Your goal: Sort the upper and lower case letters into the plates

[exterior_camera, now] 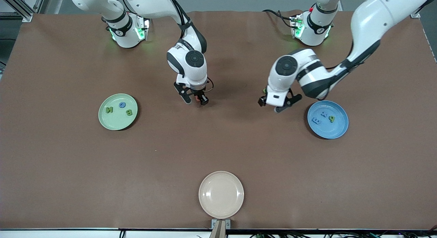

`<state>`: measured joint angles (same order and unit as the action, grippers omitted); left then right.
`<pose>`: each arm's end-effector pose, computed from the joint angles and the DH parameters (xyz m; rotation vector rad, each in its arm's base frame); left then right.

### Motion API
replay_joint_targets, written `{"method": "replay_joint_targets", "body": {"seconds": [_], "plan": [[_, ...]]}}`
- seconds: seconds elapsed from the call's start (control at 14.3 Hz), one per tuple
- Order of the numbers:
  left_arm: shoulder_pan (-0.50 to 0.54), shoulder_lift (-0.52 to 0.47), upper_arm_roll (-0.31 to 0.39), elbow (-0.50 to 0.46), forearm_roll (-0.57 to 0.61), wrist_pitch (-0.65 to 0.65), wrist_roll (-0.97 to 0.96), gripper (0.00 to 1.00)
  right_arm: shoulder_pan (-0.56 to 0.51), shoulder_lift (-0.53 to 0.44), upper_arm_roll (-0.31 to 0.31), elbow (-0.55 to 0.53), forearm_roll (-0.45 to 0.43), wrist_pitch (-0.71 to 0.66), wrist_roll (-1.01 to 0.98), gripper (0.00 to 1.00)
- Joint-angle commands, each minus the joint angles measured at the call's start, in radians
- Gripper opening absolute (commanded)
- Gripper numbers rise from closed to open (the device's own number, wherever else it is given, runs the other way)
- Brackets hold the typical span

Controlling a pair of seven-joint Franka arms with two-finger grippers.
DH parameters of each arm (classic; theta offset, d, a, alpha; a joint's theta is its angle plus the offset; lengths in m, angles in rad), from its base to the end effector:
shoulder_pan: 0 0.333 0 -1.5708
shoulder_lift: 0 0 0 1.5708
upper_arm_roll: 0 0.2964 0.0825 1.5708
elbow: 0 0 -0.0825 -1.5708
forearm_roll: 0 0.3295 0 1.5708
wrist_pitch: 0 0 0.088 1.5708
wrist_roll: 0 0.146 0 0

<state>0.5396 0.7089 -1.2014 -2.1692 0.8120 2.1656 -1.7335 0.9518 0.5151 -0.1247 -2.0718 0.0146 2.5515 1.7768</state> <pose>0.4085 -0.2784 0.2224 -2.9476 -0.8581 0.1039 0.3699 0.4001 0.1668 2.7559 -1.4119 0.0672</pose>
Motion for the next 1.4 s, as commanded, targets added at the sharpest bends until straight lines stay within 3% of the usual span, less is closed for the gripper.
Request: {"method": "replay_joint_targets", "body": {"seconds": [0.0, 0.07, 0.28, 0.49, 0.84, 1.12, 1.33], "plan": [[0.025, -0.023, 0.014, -0.040, -0.043, 0.069, -0.020, 1.00, -0.008, 0.000, 0.004, -0.011, -0.004, -0.028, -0.017, 0.07], [0.023, -0.026, 0.016, -0.061, -0.045, 0.080, -0.020, 1.00, -0.008, 0.000, 0.000, -0.011, -0.004, -0.033, -0.019, 0.01], [0.033, -0.035, 0.016, -0.106, -0.045, 0.129, -0.021, 1.00, -0.031, -0.010, -0.003, -0.011, -0.005, -0.056, -0.065, 0.00], [0.033, -0.048, 0.019, -0.158, -0.045, 0.170, -0.021, 1.00, -0.111, -0.102, -0.001, -0.024, -0.005, -0.144, -0.222, 0.00], [0.028, -0.045, 0.054, -0.191, -0.033, 0.215, -0.021, 1.00, -0.318, -0.286, -0.001, -0.181, -0.005, -0.178, -0.641, 0.00], [0.023, -0.042, 0.072, -0.196, -0.031, 0.221, -0.028, 1.00, -0.512, -0.346, -0.003, -0.269, -0.007, -0.146, -1.000, 0.00], [0.011, -0.035, 0.089, -0.198, -0.031, 0.221, -0.066, 0.84, -0.612, -0.348, -0.001, -0.303, -0.007, -0.108, -1.186, 0.00]]}}
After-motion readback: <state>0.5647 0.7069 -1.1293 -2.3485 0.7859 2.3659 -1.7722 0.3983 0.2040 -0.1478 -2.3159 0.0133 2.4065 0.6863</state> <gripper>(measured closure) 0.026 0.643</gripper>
